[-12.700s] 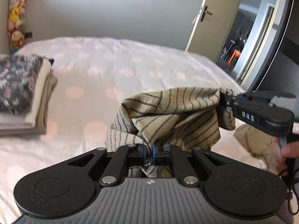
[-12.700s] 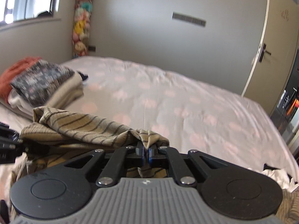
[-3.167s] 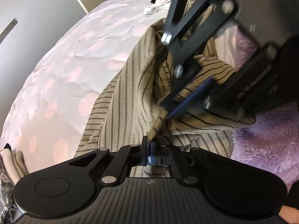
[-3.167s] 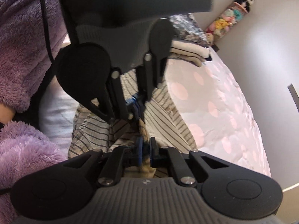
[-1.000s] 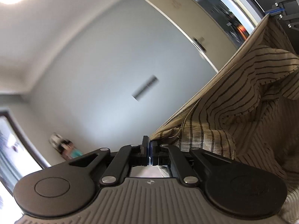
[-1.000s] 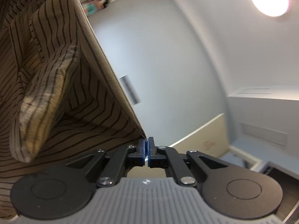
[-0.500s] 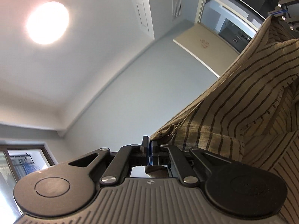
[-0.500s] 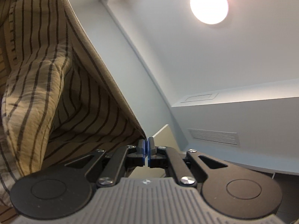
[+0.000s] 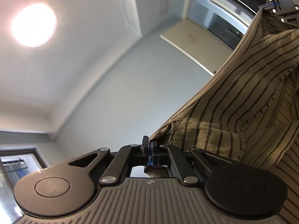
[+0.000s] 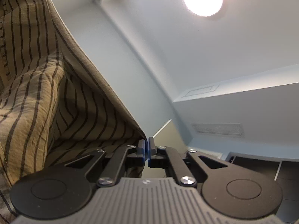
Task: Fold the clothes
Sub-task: 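Lift the striped shirt high with both grippers and shake it out, then lower the shirt onto the bed and open both grippers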
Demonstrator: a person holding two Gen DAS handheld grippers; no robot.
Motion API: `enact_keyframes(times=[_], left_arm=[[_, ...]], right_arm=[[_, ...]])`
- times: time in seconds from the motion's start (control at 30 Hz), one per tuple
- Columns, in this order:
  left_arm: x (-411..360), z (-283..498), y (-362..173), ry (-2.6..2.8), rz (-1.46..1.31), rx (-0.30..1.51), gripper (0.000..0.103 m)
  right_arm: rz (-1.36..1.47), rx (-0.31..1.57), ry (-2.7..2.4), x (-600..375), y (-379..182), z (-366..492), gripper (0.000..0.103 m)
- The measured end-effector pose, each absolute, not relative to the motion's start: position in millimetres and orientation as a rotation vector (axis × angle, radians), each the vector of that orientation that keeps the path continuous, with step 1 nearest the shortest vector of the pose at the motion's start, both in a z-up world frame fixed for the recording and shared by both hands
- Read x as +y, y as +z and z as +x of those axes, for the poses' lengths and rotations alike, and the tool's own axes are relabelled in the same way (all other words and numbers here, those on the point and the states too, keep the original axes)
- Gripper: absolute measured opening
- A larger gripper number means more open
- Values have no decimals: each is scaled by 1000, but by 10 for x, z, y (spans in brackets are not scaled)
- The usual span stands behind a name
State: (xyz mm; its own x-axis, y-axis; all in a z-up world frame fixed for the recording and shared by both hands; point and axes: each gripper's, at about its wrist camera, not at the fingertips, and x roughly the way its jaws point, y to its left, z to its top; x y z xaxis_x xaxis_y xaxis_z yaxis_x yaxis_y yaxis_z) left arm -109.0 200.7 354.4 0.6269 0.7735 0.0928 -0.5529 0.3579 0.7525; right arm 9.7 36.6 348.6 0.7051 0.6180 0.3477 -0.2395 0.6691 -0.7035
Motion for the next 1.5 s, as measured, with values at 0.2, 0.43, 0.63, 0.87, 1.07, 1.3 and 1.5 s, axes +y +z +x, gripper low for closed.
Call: enact_keyframes(times=[0.2,0.43,0.63,0.87,1.07,1.3,1.5], left_arm=[[2650,-582,3054,808,788,436,0],[3521,192,2247,723,716,604,0],[4446,967,1355,679,655,741,0],[5473,1736,213,664,597,884,0],[6066,2057,-794,630,502,1002,0],[6293,2182,-1594,580,461,1067,0],[6271,2229,-1919,569,419,1068,1]], right_arm=[[-753,-501,583,850,2951,489,2],[-849,-344,662,1517,2159,1007,2],[-948,-208,703,2250,1273,1553,2],[-1027,-70,735,3134,242,2191,2],[-1024,87,786,3654,-744,2992,2],[-1067,181,838,4306,-1859,3302,3],[-1026,297,855,4574,-2020,3580,5]])
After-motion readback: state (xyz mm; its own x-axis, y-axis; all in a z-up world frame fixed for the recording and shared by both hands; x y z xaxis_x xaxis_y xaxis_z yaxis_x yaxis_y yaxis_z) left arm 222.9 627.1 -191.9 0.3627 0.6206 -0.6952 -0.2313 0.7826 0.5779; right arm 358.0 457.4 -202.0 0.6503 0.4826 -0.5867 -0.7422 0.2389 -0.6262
